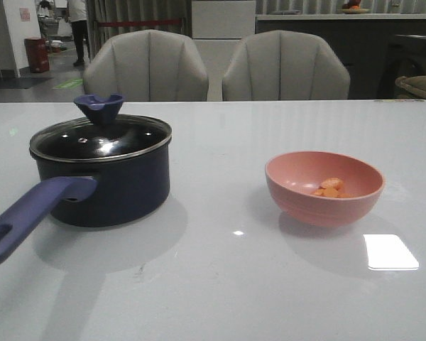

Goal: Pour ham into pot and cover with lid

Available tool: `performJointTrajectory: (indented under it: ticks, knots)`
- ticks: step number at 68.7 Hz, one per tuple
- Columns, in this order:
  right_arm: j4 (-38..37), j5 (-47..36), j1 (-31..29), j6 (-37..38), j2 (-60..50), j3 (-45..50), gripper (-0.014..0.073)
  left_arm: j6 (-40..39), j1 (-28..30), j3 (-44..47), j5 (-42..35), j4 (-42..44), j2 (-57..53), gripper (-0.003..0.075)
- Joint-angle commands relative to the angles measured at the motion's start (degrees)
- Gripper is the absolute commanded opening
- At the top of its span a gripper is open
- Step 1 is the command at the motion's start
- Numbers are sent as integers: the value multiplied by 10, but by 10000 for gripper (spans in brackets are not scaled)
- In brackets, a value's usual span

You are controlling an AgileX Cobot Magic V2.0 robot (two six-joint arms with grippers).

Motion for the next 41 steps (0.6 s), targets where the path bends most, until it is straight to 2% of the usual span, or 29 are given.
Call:
performJointTrajectory:
  ticks: [1,15,19,23,31,41]
  knots:
    - [-2,-42,0,-1,-11,-3,147,-5,1,11,-73,-5,-11,132]
    - [-2,-42,0,-1,-11,-3,147,-5,1,10,-251,-5,-11,132]
    - [-2,-42,0,-1,-11,-3,147,-5,1,2,-277,-5,-11,132]
    - [-2,-42,0,-1,-11,-3,147,-5,0,-28,-250,-4,-10,132]
    - [-2,-42,0,-1,-11,-3,147,-5,-1,-118,-102,0,11,132]
    - [-2,-42,0,-1,-11,-3,147,-5,-1,-217,16,0,80,132]
